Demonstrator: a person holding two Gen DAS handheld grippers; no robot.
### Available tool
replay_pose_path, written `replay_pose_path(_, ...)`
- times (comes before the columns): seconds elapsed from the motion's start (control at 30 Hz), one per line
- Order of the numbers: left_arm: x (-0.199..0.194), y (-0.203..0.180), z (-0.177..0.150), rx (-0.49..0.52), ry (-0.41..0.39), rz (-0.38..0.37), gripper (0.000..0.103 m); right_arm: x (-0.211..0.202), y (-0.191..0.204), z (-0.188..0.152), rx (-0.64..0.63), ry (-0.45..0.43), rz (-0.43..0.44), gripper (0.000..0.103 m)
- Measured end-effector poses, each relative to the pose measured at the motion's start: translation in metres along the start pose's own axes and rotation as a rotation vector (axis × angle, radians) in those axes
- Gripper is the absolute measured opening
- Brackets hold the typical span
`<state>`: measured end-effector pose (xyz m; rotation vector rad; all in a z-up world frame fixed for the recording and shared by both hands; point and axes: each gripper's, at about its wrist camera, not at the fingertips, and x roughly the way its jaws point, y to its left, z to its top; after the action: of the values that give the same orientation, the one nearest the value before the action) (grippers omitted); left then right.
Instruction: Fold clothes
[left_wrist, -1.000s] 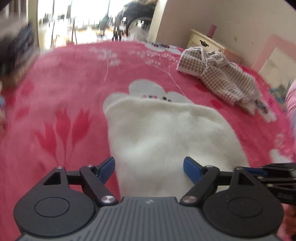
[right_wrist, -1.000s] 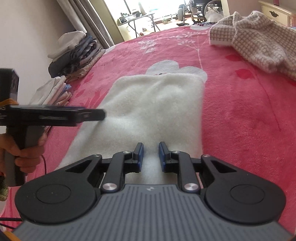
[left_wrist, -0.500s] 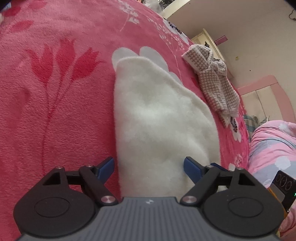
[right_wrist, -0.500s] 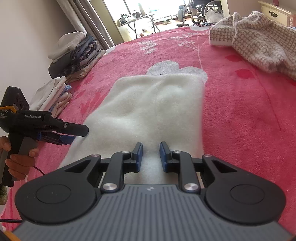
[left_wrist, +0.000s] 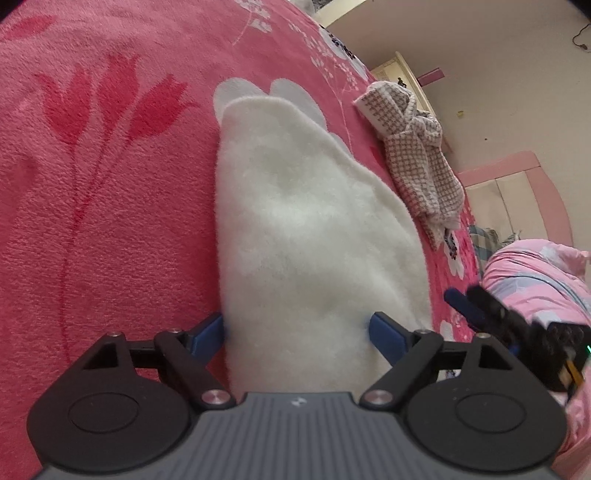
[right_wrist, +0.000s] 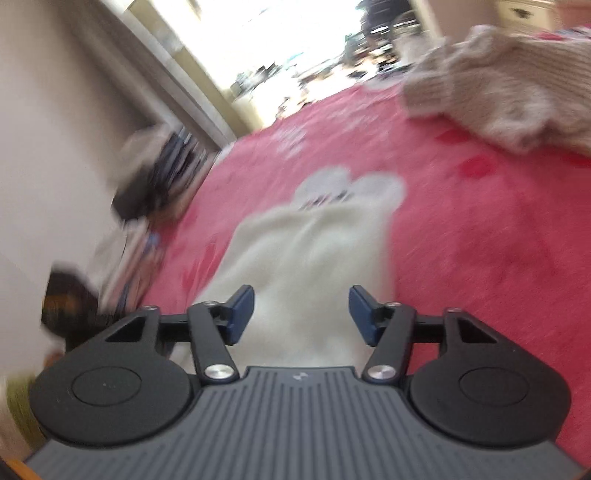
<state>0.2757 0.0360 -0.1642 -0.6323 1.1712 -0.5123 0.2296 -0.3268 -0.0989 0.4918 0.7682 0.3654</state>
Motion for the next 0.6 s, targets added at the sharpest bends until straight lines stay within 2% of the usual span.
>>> replay_pose_path(0.13, 0.006, 0.002, 0.0, 0.003, 0.011, -0.027, 0.088, 0.009, -0.042, 0.008, 0.208, 0.042, 0.024, 0.067)
replay_pose_path(0.33, 0.011, 0.006, 0.001, 0.007, 0.027, -0.062, 0.089, 0.048, -0.07, 0.004, 0.313, 0.135, 0.114, 0.072)
replay_pose_path(0.47, 0.017, 0.006, 0.002, 0.019, 0.038, -0.078, 0.09, 0.075, -0.088, 0.001, 0.383, 0.196, 0.174, 0.082)
replay_pose_path(0.6, 0.02, 0.01, 0.003, 0.003, 0.057, -0.102, 0.091, 0.105, -0.082, 0.014, 0.349, 0.254, 0.23, 0.087)
